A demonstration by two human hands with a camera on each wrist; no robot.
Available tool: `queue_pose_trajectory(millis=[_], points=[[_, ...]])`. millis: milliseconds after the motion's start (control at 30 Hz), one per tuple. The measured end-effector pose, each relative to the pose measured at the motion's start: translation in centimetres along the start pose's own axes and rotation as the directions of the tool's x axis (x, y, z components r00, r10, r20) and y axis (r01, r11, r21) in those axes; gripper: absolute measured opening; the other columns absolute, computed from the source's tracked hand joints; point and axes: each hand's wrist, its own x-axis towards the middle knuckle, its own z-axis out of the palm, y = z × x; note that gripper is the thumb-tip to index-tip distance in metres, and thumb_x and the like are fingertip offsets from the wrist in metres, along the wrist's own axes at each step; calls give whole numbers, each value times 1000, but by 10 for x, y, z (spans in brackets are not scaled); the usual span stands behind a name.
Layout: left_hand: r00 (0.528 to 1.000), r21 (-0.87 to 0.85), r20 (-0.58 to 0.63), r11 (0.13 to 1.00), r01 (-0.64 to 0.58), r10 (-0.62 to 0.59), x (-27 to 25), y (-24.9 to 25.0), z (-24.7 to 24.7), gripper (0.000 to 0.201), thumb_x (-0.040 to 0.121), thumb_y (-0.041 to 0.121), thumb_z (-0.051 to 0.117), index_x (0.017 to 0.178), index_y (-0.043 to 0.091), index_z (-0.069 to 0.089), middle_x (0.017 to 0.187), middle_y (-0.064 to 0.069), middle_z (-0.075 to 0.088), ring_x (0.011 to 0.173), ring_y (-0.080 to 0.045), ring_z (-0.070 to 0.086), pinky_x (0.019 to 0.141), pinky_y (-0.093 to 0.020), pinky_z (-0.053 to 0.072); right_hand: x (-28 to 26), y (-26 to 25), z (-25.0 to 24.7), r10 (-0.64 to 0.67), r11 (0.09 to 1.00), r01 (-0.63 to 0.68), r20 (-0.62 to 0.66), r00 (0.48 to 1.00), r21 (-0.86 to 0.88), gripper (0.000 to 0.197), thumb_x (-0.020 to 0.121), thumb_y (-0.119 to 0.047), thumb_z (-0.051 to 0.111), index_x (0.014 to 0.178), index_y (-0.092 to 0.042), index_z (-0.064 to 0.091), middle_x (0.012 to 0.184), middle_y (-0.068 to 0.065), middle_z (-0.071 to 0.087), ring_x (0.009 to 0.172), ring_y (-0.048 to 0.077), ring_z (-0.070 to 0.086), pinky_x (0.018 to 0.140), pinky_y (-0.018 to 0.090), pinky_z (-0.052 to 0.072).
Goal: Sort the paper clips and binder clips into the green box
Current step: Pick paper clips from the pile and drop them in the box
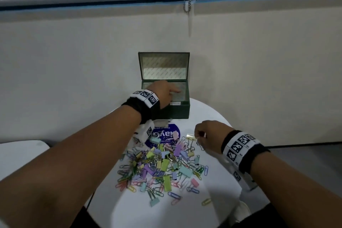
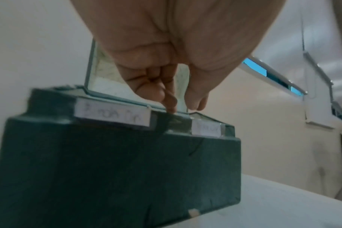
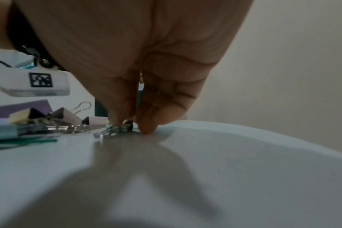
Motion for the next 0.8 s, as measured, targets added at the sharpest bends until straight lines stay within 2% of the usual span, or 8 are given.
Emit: queue_pose_trajectory(millis=[100,167,233,333,467,600,700,800], points=[[996,-11,-57,997,-71,70,-38,-9,-7,29,94,17,59,118,31,67,120,2,63,102,-16,60,94,-34,50,-1,1,1,-55,998,56,-37,998,18,12,90,-25,54,89,-29,66,91,-13,63,85,13,61,79,30,54],[992,25,88,995,-97,94,-69,-12,-7,20,94,27,61,113,32,67,109,10,64,97,-9,60,92,-31,50,-3,-2,3,-93,994,91,26,995,63,13,90,-30,56,93,-34,68,90,-19,62,88,8,60,82,29,52],[947,50,306,992,-120,99,-96,-14,-1,25,92,37,63,117,35,67,100,18,62,93,-6,60,91,-29,49,-4,-7,6,-106,992,100,82,991,81,17,91,-35,56,98,-40,70,89,-21,58,90,5,58,85,29,50],[887,126,449,975,-181,107,-118,-24,13,44,87,49,67,130,39,60,110,13,56,104,-10,56,95,-29,45,0,-11,8,-89,996,87,73,993,30,25,93,-34,53,113,-40,68,98,-18,57,98,12,59,91,33,51],[908,182,413,970,-161,73,-125,-44,23,54,86,55,64,137,44,50,125,6,49,115,-16,52,101,-36,45,-1,-14,5,-83,995,83,-13,996,56,25,93,-34,54,113,-42,65,101,-17,56,98,12,60,88,31,51],[937,111,341,987,-117,73,-129,-54,23,49,88,50,65,135,45,53,128,10,45,116,-12,52,103,-31,43,-10,-26,4,-185,980,180,57,981,89,25,91,-37,60,114,-46,67,98,-22,54,90,1,54,82,26,50],[925,52,363,988,-143,115,-137,-45,27,45,84,51,69,128,47,59,125,11,47,113,-10,51,100,-29,43,-6,-28,7,-179,983,177,35,983,47,28,92,-34,60,117,-45,66,102,-20,52,94,6,56,84,27,51],[914,110,389,980,-165,111,-141,-38,32,48,85,53,67,131,47,56,125,10,48,112,-11,51,98,-32,46,-2,-30,8,-179,983,180,-15,984,36,25,94,-37,58,117,-43,67,107,-18,53,93,6,56,85,26,50]])
